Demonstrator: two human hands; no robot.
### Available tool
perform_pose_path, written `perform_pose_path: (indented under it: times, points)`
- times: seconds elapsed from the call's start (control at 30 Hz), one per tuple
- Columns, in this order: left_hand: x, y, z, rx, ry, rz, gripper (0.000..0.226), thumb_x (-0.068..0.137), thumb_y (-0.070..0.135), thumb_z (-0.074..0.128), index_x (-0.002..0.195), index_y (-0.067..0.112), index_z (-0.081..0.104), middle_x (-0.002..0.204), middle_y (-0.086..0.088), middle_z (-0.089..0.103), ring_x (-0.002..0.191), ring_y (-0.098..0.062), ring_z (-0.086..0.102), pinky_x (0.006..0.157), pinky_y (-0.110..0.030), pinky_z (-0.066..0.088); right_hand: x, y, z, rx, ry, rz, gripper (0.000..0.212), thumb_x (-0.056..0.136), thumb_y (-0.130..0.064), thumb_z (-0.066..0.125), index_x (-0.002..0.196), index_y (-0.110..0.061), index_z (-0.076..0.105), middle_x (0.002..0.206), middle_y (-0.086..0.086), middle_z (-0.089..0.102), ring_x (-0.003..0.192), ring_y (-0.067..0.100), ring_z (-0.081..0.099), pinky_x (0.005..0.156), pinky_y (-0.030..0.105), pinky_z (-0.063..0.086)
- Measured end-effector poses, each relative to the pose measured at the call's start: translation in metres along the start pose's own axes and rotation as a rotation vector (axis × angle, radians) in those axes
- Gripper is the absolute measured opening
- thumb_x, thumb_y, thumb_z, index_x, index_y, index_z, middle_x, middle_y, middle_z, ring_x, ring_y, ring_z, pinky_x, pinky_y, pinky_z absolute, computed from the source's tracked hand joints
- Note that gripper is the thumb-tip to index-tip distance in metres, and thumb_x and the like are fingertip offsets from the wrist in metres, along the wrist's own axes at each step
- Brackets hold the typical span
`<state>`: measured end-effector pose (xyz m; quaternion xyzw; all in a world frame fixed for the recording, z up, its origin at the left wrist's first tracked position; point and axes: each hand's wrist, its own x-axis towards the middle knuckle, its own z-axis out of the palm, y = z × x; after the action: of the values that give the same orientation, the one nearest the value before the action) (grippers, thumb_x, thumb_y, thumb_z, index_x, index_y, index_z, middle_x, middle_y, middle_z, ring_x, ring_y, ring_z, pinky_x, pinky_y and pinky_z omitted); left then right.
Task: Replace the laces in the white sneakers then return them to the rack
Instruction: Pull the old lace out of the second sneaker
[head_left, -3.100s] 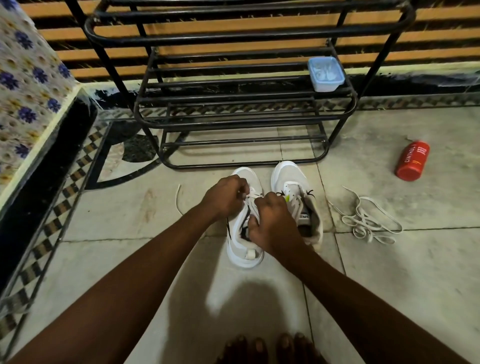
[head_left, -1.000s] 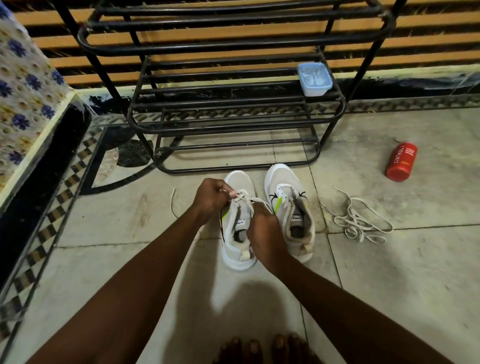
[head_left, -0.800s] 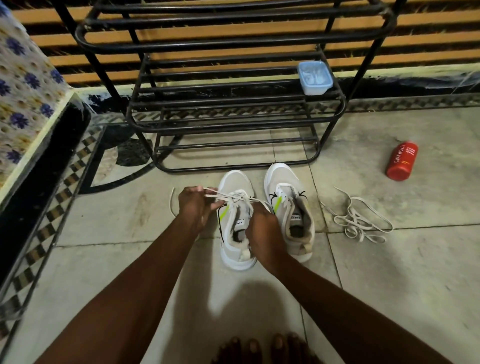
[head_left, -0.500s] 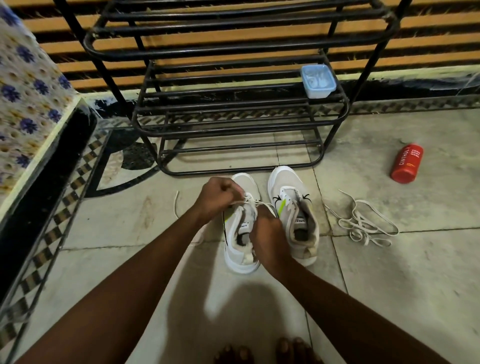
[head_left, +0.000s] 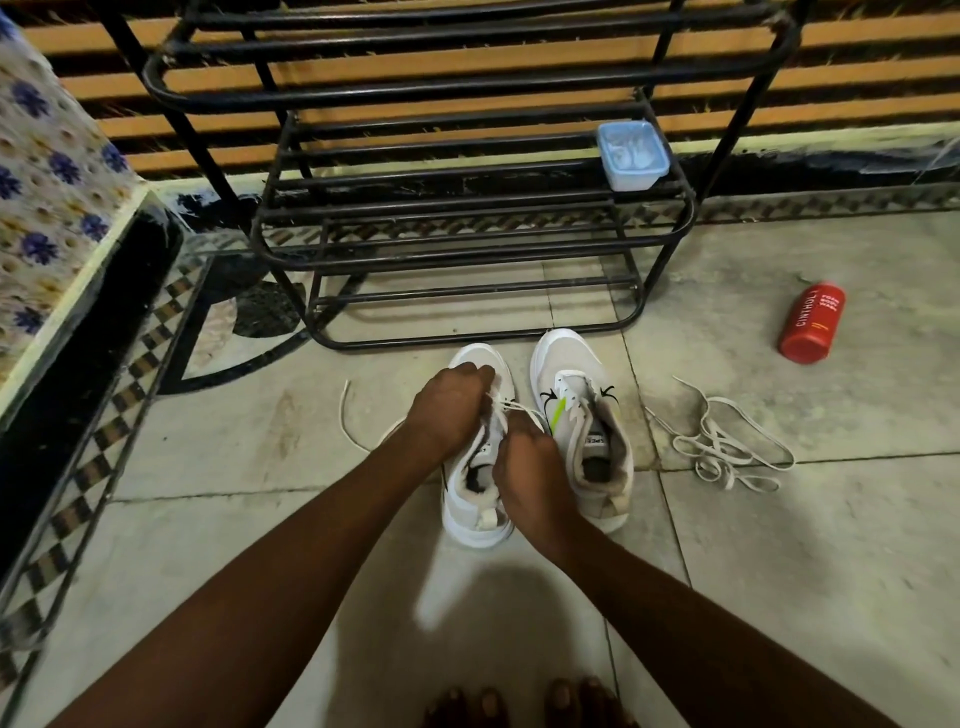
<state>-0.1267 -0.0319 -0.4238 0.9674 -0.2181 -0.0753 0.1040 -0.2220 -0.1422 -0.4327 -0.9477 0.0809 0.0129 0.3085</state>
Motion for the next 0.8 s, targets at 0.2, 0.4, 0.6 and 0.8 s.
perform_pose_path:
  times: [0.2,0.4,0.6,0.8]
  points:
    - [-0.003,-0.012,-0.007,-0.211,0.138,-0.133,0.013,0.089,0.031,0.057,0.09,0.017,0.058,0.088,-0.009,0.073,0.082,-0.038,0.067,0.076,-0.04,0.054,0.002,-0.001,0.002,-0.018,-0.032,0.018,0.042,0.087,0.0,0.051,0.129,-0.004,0.051,0.125,0.016,0.061,0.119,0.031,0.056,0.103,0.034,0.042]
    - [0.02,-0.042,-0.038,-0.785,0.477,-0.592,0.008,0.095,0.002,0.051,0.091,0.01,0.05,0.089,-0.022,0.068,0.08,-0.035,0.068,0.072,-0.044,0.057,0.001,-0.002,0.005,-0.132,-0.031,-0.033,0.044,0.087,-0.005,0.051,0.131,-0.005,0.045,0.126,0.014,0.057,0.117,0.028,0.056,0.101,0.031,0.043]
    - [0.02,-0.03,-0.039,-1.191,0.384,-0.462,0.033,0.103,-0.008,0.032,0.087,0.02,0.04,0.068,-0.006,0.045,0.055,-0.015,0.038,0.05,-0.024,0.035,0.0,-0.001,0.006,-0.019,-0.025,0.007,0.037,0.084,0.0,0.054,0.12,-0.003,0.05,0.116,0.015,0.058,0.109,0.032,0.059,0.093,0.03,0.048]
    - [0.002,-0.034,-0.038,-0.676,0.09,0.082,0.013,0.09,0.004,0.072,0.098,0.012,0.065,0.083,-0.003,0.064,0.073,-0.012,0.06,0.067,-0.024,0.046,-0.004,0.0,0.006,0.027,-0.013,0.02,0.029,0.089,0.0,0.043,0.117,-0.001,0.049,0.11,0.015,0.055,0.106,0.036,0.058,0.085,0.027,0.043]
